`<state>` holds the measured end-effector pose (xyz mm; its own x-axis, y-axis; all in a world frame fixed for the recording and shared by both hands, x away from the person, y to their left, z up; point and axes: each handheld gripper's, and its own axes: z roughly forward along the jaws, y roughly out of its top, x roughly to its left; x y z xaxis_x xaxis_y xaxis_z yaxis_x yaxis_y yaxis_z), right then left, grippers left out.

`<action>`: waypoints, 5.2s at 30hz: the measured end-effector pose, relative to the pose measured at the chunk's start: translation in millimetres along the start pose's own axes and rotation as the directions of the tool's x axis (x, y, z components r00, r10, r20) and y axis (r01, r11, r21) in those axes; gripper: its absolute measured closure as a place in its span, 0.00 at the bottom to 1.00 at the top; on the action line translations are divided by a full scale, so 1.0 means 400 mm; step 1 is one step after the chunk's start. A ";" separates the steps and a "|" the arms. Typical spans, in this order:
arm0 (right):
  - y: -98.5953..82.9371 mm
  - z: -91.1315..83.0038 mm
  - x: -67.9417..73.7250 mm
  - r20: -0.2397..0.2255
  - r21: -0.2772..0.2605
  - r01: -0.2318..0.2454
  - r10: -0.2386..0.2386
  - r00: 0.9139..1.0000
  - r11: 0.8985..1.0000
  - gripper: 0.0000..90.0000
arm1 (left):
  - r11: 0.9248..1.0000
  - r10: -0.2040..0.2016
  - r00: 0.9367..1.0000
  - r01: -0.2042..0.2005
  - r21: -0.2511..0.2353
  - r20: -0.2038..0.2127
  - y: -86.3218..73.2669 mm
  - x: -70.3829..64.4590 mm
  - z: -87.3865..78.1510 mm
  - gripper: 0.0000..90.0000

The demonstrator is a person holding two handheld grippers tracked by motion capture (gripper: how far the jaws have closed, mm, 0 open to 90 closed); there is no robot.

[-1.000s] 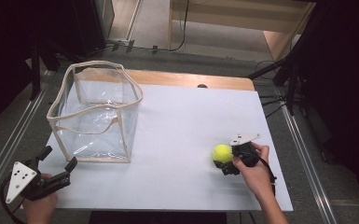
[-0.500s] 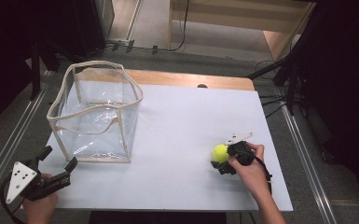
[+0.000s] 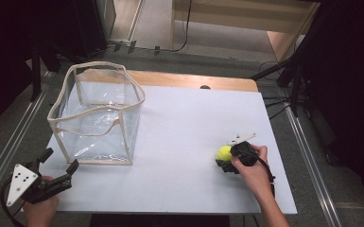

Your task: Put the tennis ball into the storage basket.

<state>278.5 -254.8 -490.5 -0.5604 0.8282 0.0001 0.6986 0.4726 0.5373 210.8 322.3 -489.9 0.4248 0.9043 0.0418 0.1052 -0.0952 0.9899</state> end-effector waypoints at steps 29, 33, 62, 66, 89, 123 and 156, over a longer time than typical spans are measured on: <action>0.069 -0.003 0.030 -0.073 -0.054 0.057 -0.061 0.995 0.997 0.26 | 1.000 0.002 1.000 -0.002 -0.001 0.003 0.000 0.000 0.000 0.12; 0.085 0.001 0.039 -0.082 -0.060 0.071 -0.076 0.994 0.996 0.26 | 1.000 0.001 1.000 -0.001 -0.002 0.003 0.000 0.000 0.000 0.12; 0.191 0.036 0.124 -0.153 -0.080 0.135 -0.146 0.977 0.988 0.26 | 1.000 0.003 1.000 -0.003 -0.002 0.006 0.000 0.000 0.000 0.12; 0.202 0.043 0.134 -0.158 -0.082 0.152 -0.164 0.974 0.985 0.26 | 1.000 0.003 1.000 -0.003 -0.004 0.008 0.000 0.000 0.000 0.12; 0.287 0.090 0.219 -0.213 -0.089 0.219 -0.233 0.949 0.972 0.26 | 1.000 0.002 1.000 -0.002 -0.004 0.011 0.000 0.001 -0.001 0.12; 0.373 0.139 0.310 -0.287 -0.107 0.271 -0.291 0.913 0.957 0.26 | 1.000 0.000 1.000 0.001 -0.009 0.014 -0.001 0.001 -0.001 0.12; 0.465 0.071 0.328 -0.347 -0.169 0.311 -0.352 0.869 0.935 0.26 | 1.000 -0.004 1.000 0.004 -0.010 0.013 -0.001 0.001 -0.001 0.12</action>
<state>347.6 -49.7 -414.6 -0.8873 0.4492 0.1043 0.4041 0.6487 0.6449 210.5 322.7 -490.1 0.4360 0.8992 0.0362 0.0979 -0.0874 0.9914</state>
